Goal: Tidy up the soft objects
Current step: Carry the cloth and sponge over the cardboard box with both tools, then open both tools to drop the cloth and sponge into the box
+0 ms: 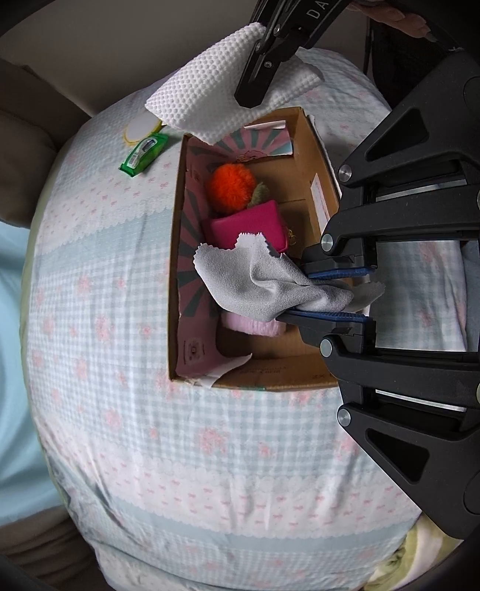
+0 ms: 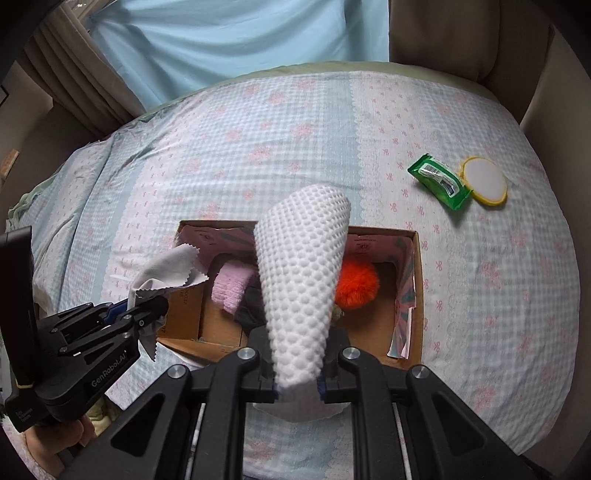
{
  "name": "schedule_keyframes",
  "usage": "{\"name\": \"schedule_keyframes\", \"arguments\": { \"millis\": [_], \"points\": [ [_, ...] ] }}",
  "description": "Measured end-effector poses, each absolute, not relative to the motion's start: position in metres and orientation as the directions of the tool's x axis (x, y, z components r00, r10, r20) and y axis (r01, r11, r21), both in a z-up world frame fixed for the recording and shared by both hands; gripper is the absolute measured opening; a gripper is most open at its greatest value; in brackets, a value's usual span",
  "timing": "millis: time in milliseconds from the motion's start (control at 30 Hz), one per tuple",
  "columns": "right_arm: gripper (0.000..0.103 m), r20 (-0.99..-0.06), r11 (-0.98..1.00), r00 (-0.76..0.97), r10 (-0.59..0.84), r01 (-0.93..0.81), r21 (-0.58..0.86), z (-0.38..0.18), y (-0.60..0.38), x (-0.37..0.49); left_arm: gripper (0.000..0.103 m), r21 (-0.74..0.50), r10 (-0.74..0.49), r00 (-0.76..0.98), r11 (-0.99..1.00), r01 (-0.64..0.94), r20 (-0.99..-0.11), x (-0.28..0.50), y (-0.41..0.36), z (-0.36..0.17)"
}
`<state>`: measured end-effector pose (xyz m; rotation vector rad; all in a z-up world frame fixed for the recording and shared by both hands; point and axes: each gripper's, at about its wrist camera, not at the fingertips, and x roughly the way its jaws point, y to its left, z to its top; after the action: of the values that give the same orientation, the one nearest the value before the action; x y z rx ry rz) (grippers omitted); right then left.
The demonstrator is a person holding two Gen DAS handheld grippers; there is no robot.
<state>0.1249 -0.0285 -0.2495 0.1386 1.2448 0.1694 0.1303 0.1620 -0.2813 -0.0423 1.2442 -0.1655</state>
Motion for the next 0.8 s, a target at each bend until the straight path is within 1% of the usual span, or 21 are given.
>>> {"name": "schedule_keyframes", "arguments": {
  "millis": [100,200,300,500,533,567,600,633,667,700,733,800],
  "points": [
    [0.013,-0.95,0.987,0.268,0.158,-0.021,0.158,-0.266,-0.028,0.129,0.012,-0.143,-0.172,0.252,0.981,0.128,-0.952,0.137,0.162,-0.306],
    [0.013,-0.964,0.986,0.213,0.156,0.022,0.164,-0.283,-0.032,0.133,0.012,-0.159,-0.188,0.195,0.975,0.156,-0.963,0.143,0.158,-0.325],
    [0.013,-0.972,0.983,0.174,0.157,0.065,0.17,-0.297,-0.036,0.136,0.012,-0.139,-0.175,0.168,0.968,0.207,-0.97,0.15,0.148,-0.334],
    [0.013,-0.967,0.961,0.125,0.22,0.144,0.237,-0.312,-0.046,0.147,0.013,-0.092,-0.136,0.139,0.954,0.284,-0.981,0.158,0.124,-0.344],
    [0.013,-0.968,0.961,0.125,0.216,0.149,0.234,-0.313,-0.046,0.151,0.02,-0.095,-0.139,0.133,0.952,0.291,-0.981,0.16,0.122,-0.345],
    [0.013,-0.968,0.959,0.123,0.219,0.157,0.237,-0.315,-0.048,0.154,0.049,-0.092,-0.136,0.131,0.95,0.298,-0.982,0.162,0.12,-0.346],
    [0.013,-0.965,0.953,0.117,0.235,0.168,0.252,-0.317,-0.049,0.157,0.099,-0.083,-0.129,0.13,0.948,0.306,-0.983,0.163,0.118,-0.346],
    [0.022,-0.962,0.947,0.113,0.248,0.18,0.265,-0.319,-0.051,0.16,0.1,-0.076,-0.122,0.13,0.947,0.311,-0.984,0.164,0.117,-0.347],
    [0.035,-0.961,0.944,0.108,0.253,0.19,0.27,-0.322,-0.052,0.162,0.103,-0.072,-0.119,0.132,0.947,0.314,-0.984,0.164,0.116,-0.346],
    [0.072,-0.962,0.943,0.102,0.255,0.196,0.27,-0.324,-0.054,0.164,0.103,-0.076,-0.124,0.136,0.945,0.317,-0.983,0.164,0.116,-0.346],
    [0.103,-0.962,0.942,0.095,0.258,0.199,0.272,-0.326,-0.055,0.166,0.103,-0.08,-0.133,0.149,0.945,0.318,-0.98,0.163,0.116,-0.345],
    [0.103,-0.965,0.944,0.087,0.248,0.202,0.261,-0.329,-0.058,0.165,0.103,-0.075,-0.125,0.139,0.945,0.319,-0.982,0.164,0.114,-0.346]
  ]
}}
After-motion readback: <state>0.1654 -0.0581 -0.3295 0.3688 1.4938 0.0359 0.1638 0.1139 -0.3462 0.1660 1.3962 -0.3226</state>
